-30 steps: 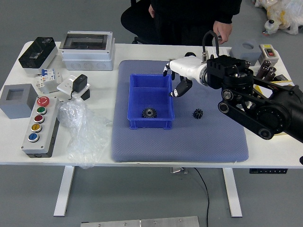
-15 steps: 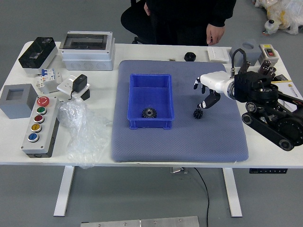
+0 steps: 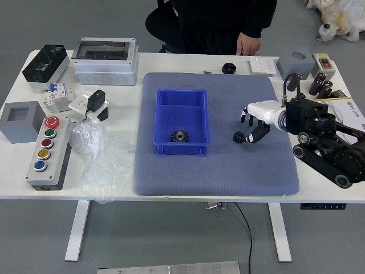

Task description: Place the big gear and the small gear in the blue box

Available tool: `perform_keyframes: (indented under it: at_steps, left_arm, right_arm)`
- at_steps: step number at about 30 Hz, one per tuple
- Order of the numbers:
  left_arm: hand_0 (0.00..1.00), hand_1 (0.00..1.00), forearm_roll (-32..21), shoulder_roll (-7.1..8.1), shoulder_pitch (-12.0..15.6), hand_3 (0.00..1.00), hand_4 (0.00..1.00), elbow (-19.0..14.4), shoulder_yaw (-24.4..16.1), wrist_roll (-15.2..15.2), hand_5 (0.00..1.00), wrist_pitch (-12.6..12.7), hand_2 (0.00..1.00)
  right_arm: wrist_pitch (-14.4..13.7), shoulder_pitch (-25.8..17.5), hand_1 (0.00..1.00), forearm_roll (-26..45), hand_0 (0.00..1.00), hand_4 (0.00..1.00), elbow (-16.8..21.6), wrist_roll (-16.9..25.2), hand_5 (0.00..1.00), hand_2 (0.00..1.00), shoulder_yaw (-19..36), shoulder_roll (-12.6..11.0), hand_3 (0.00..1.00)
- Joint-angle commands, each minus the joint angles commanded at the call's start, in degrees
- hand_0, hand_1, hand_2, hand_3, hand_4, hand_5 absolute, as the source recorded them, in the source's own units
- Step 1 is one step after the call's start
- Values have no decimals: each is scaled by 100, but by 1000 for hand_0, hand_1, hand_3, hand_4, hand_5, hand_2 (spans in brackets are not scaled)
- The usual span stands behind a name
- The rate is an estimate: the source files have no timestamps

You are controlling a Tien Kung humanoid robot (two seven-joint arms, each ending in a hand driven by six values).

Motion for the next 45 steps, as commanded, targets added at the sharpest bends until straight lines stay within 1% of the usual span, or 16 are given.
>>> perform_keyframes:
  at_steps: [9, 10, 20, 22, 39, 40, 45]
  left_arm:
    - [860, 828, 3, -4, -12, 777, 592, 0, 4, -2, 369, -1, 829]
    - [860, 829, 2, -5, -11, 777, 593, 0, 6, -2, 369, -1, 829]
    - [860, 829, 4, -19, -22, 777, 594, 0, 4, -2, 370, -2, 829]
    - [860, 828, -1, -20, -22, 775, 592, 1, 9, -2, 369, -1, 829]
    - [860, 829, -5, -48, -39, 774, 592, 2, 19, -1, 368, -2, 829]
    - [860, 828, -5, -51, -38, 775, 592, 2, 19, -1, 367, -2, 829]
    - [860, 828, -11, -66, -43, 775, 592, 3, 27, -1, 367, -1, 829]
  right_arm:
    - [-34, -3, 489, 7, 394, 807, -43, -14, 258, 595, -17, 82, 671]
    - [-38, -4, 487, 6, 397, 796, -47, -15, 247, 599, -18, 92, 655]
    - [-60, -27, 485, -13, 397, 783, -71, -23, 244, 600, -30, 175, 655]
    - [-63, -27, 487, -16, 398, 776, -78, -24, 228, 602, -26, 185, 659]
    - [-80, -51, 485, 6, 398, 772, -120, -34, 225, 597, -6, 271, 653]
    - [-80, -54, 483, 6, 399, 758, -123, -36, 209, 598, -5, 276, 649]
    - [-87, -66, 483, 9, 399, 758, -139, -37, 209, 598, 4, 298, 649]
